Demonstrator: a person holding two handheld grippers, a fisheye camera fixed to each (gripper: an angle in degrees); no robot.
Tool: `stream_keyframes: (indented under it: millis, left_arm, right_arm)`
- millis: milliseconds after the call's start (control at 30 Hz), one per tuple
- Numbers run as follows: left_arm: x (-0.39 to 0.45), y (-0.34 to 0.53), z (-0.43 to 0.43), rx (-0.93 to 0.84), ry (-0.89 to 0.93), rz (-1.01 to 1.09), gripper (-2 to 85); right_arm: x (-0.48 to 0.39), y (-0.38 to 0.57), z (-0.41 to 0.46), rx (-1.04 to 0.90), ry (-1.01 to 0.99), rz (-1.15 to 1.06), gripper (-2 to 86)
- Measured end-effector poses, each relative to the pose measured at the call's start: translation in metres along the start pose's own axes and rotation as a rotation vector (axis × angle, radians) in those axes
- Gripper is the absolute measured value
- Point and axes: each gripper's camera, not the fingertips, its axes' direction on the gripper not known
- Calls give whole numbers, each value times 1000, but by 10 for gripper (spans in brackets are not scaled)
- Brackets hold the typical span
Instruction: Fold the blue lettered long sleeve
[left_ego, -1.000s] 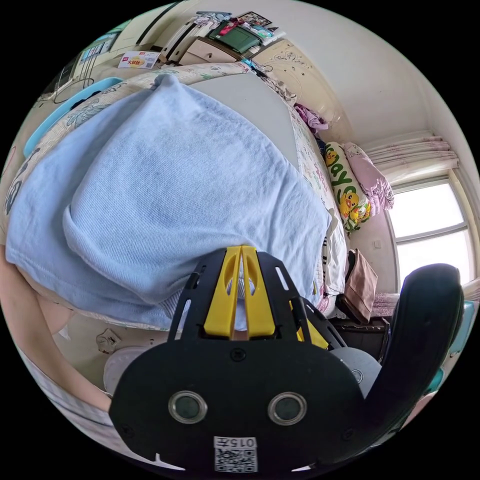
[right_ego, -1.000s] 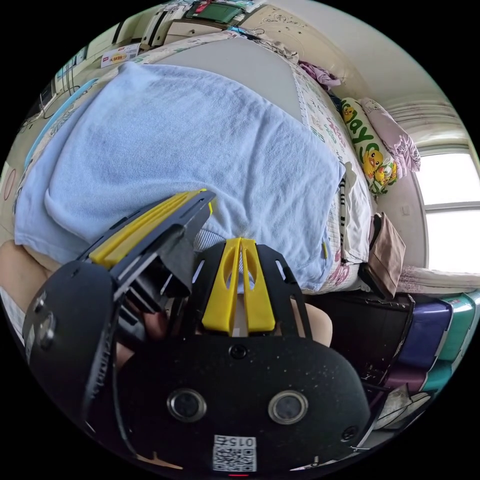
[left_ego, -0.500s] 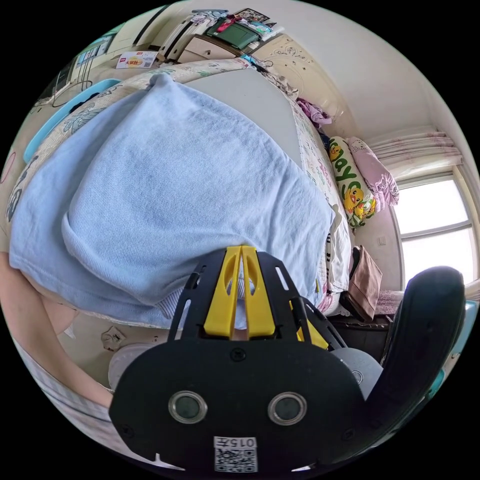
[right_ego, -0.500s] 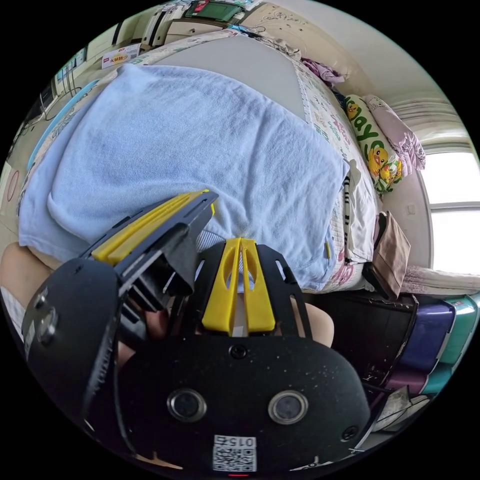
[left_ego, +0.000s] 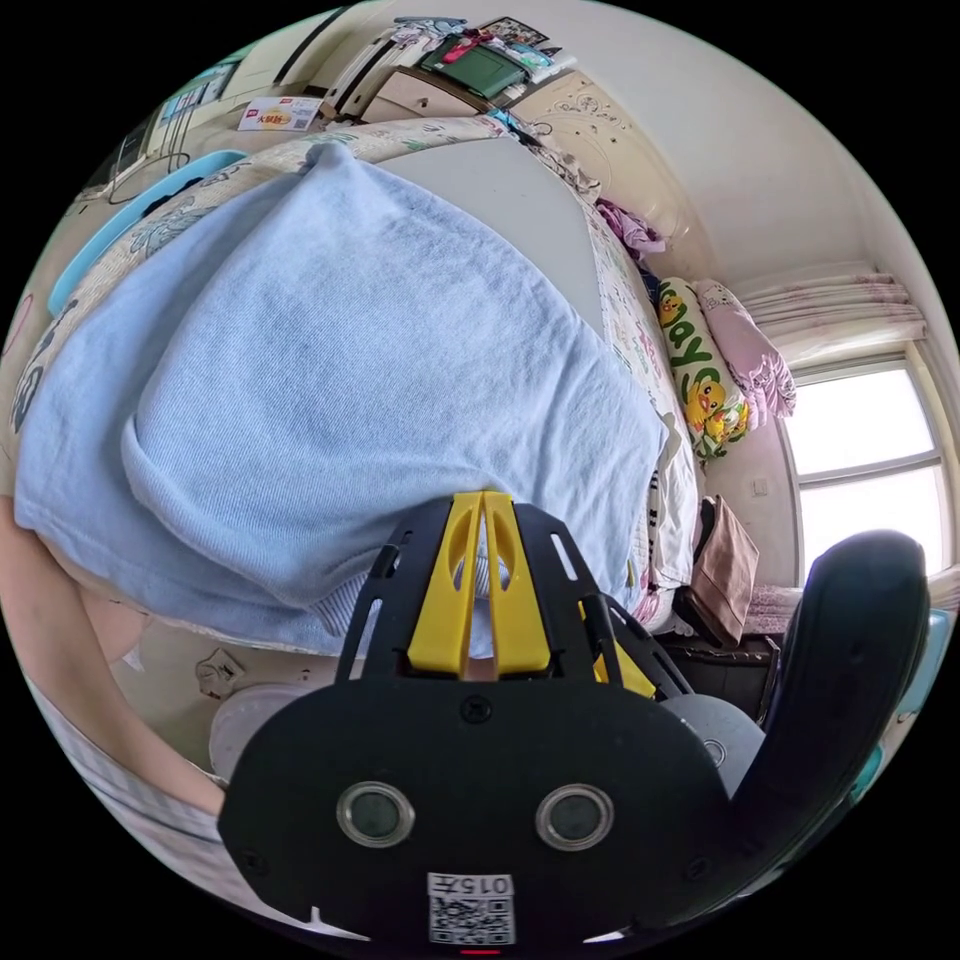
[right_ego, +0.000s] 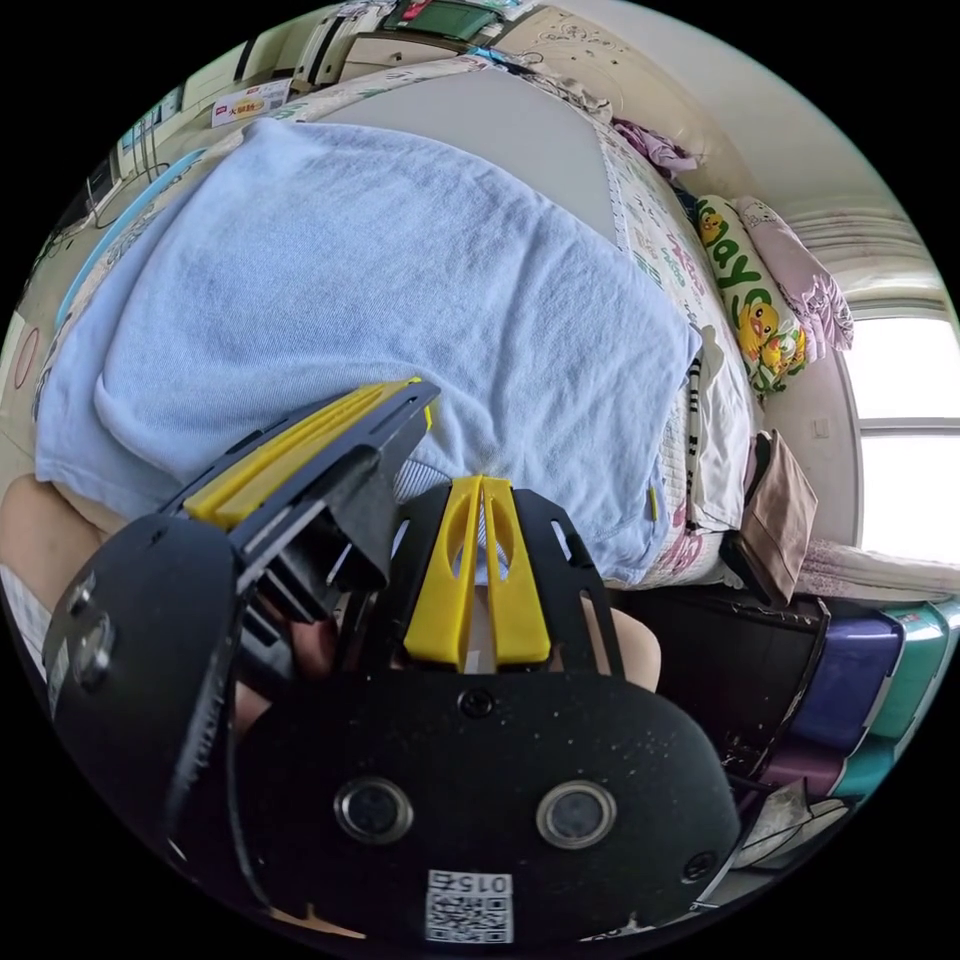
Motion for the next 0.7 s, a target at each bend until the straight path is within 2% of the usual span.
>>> stream_keyframes:
  millis: [700]
  left_arm:
    - [8,-12,7,-22,-16,40,-8]
  right_arm:
    - [14,-2,7,-2,-14,38,-5]
